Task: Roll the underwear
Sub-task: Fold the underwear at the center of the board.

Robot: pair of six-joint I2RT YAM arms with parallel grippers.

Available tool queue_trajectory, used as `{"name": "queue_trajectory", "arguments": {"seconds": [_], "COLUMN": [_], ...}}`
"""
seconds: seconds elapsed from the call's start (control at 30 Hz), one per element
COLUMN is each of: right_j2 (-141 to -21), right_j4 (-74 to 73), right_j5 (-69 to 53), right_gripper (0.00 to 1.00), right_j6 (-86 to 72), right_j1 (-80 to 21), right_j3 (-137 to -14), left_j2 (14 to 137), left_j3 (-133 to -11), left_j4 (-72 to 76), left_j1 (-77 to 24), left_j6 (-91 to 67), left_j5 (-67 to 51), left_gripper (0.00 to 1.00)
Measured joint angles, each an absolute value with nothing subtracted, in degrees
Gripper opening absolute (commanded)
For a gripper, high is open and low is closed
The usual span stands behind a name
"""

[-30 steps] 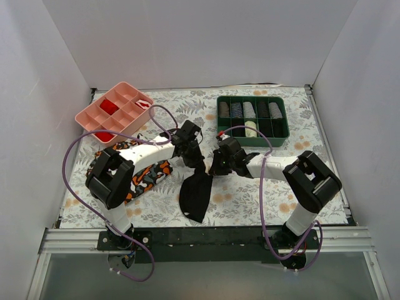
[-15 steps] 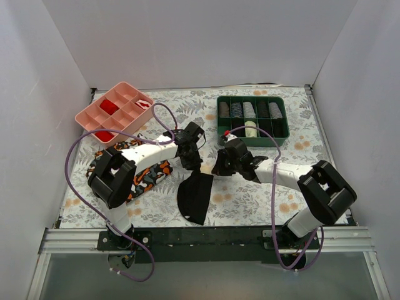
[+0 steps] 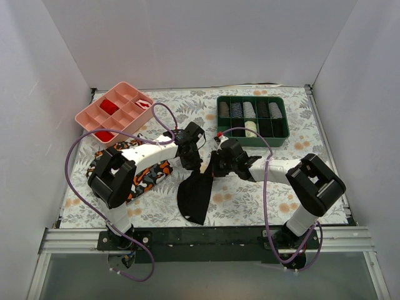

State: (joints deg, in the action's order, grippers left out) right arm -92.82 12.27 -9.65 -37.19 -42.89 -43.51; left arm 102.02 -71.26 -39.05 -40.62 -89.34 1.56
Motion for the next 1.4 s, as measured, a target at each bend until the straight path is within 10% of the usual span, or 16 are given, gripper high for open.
{"name": "queue_trajectory", "arguments": {"seconds": [1.4], "right_j2": [-99.0], "right_j4": [15.6], "right_j5": [-2.6], "right_gripper": [0.03], "right_j6": [-42.0], "right_j1": [-44.4], "right_j3": [-45.1], "left_j2": [103.4], "left_j3": [-72.1], "left_j4": [-36.9], "left_j1": [-42.2], "left_j6": [-92.2], "left_j5": [-2.3], "left_gripper": [0.07]}}
